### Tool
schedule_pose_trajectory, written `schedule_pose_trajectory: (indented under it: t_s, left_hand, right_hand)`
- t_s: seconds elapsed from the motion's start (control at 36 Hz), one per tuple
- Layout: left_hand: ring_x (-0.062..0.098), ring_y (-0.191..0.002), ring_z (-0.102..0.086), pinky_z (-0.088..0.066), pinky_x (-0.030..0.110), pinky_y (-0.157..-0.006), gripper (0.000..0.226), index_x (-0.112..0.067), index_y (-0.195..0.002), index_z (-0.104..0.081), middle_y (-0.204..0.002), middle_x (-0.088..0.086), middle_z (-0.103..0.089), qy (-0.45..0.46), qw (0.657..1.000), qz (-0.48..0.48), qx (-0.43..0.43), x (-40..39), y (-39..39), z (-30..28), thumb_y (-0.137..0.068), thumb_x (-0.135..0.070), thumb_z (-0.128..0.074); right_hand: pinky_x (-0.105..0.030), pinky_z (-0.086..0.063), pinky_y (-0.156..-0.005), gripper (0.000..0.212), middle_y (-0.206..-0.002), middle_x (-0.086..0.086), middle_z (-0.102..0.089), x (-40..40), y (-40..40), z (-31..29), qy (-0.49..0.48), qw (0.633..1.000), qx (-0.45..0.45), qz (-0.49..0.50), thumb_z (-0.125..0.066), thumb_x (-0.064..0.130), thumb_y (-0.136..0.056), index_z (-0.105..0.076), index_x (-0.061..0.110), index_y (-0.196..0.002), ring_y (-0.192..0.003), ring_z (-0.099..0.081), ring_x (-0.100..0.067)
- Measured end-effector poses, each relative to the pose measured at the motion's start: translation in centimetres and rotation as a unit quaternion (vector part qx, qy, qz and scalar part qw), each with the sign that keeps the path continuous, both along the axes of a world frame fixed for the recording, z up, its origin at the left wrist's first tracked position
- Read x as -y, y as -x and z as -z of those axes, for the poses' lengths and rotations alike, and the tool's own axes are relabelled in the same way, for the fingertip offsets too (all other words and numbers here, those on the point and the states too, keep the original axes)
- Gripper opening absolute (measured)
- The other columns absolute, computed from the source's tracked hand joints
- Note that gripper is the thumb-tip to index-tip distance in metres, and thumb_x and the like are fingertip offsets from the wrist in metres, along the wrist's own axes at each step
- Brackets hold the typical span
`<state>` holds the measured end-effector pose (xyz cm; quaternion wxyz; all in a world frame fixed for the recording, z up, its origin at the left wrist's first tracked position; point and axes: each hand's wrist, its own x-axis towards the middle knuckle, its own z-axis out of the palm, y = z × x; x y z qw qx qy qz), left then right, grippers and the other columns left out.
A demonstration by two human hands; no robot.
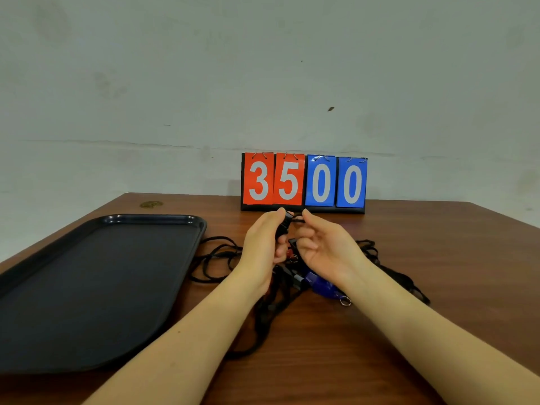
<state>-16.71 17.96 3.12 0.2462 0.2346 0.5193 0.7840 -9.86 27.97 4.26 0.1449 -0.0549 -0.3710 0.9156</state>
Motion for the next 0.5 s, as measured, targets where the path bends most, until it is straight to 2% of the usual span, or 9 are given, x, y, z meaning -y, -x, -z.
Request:
schedule_pose_trajectory:
  t_s: [0.08,0.14,0.25,0.36,0.44,0.5]
  left_hand:
    - [0.008,-0.041,-0.033,-0.025,0.019,-0.042,0.026,-0.009,-0.103,-0.06,-0.054,-0.002,-0.043,-0.009,0.999,0.011,0.031,-0.3,0.0,0.1,-0.097,-0.034,-0.053]
    - [0.007,-0.04,-0.032,-0.025,0.017,-0.039,0.029,-0.007,-0.106,-0.058,-0.054,-0.002,-0.042,-0.045,0.994,0.045,0.085,-0.4,-0.2,0.2,-0.097,-0.034,-0.053]
    - [0.005,-0.038,-0.03,-0.025,0.014,-0.035,0.033,-0.005,-0.108,-0.056,-0.056,-0.001,-0.039,-0.13,0.96,0.115,0.22,-0.1,-0.3,0.2,-0.097,-0.036,-0.051]
    - [0.004,-0.038,-0.029,-0.023,0.013,-0.034,0.029,-0.007,-0.104,-0.057,-0.057,-0.003,-0.037,-0.138,0.953,0.121,0.241,0.4,-0.1,0.1,-0.097,-0.036,-0.053]
    - [0.004,-0.038,-0.028,-0.021,0.013,-0.035,0.029,-0.009,-0.107,-0.058,-0.056,-0.004,-0.036,-0.118,0.959,0.115,0.23,0.7,0.0,-0.1,-0.097,-0.036,-0.052]
    - [0.003,-0.037,-0.028,-0.021,0.013,-0.034,0.029,-0.009,-0.107,-0.057,-0.055,-0.004,-0.036,-0.09,0.964,0.119,0.222,0.9,0.2,0.0,-0.096,-0.036,-0.053]
  right_hand:
    - [-0.012,-0.028,-0.038,0.018,-0.067,0.0,-0.052,0.0,0.0,-0.1,0.038,0.999,-0.013,-0.006,-0.059,0.014,-0.08,-0.056,0.006,-0.096,-0.046,-0.036,-0.004]
    - [-0.013,-0.026,-0.038,0.011,-0.061,0.002,-0.047,0.0,0.0,-0.2,0.021,0.999,-0.023,-0.02,-0.056,0.017,-0.082,-0.052,0.008,-0.086,-0.043,-0.033,-0.005]
    - [-0.013,-0.027,-0.039,0.019,-0.056,0.004,-0.039,-0.3,0.0,0.1,-0.096,0.994,-0.04,-0.043,-0.047,0.02,-0.092,-0.045,0.01,-0.076,-0.042,-0.03,-0.005]
    - [-0.015,-0.028,-0.043,0.019,-0.068,0.003,-0.045,-0.7,0.0,0.2,-0.251,0.967,-0.045,0.016,-0.045,0.014,-0.099,-0.047,0.01,-0.081,-0.049,-0.032,-0.005]
    - [-0.018,-0.033,-0.047,0.011,-0.067,0.004,-0.047,-0.6,-0.6,0.1,-0.403,0.91,-0.025,0.09,-0.05,0.014,-0.097,-0.051,0.008,-0.088,-0.052,-0.035,-0.007]
    - [-0.018,-0.04,-0.052,0.009,-0.067,0.004,-0.052,-0.7,-1.0,0.2,-0.53,0.837,-0.013,0.136,-0.054,0.013,-0.096,-0.052,0.008,-0.089,-0.053,-0.041,-0.007]
